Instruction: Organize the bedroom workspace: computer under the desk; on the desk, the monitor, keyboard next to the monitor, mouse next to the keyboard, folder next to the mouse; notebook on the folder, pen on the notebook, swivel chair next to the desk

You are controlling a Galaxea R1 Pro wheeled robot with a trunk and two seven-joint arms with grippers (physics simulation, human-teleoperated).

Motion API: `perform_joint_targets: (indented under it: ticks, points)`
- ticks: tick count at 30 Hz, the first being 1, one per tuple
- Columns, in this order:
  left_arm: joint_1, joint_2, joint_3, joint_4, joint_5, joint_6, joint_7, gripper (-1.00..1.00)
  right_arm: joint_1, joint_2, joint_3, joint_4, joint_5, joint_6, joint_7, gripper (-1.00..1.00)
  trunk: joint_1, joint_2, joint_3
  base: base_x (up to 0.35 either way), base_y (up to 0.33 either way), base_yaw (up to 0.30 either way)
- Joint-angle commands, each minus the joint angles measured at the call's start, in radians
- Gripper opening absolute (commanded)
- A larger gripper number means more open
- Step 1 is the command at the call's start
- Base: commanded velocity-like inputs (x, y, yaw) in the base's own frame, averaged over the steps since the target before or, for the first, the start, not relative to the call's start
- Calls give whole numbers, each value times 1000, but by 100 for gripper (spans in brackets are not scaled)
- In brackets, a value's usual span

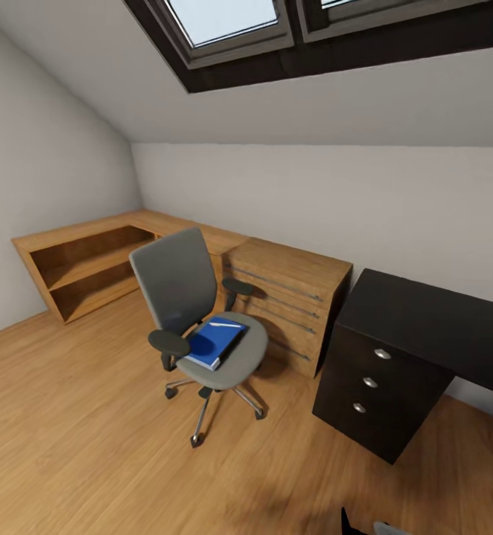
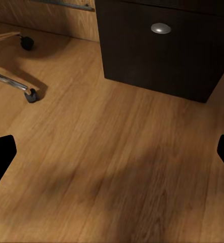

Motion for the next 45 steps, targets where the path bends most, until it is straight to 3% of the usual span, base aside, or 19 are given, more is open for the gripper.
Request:
perform_joint_targets:
  ticks: [1,45]
  points:
    - [-1,0,-2,1,10,-5,1,100,-1,0,-7,2,0,-4,5,100,-4,7,2,0,0,0]
    - [-1,-1,-4,1,8,-4,1,100,-1,2,-7,-4,-8,-10,3,100,-173,315,140,0,0,0]
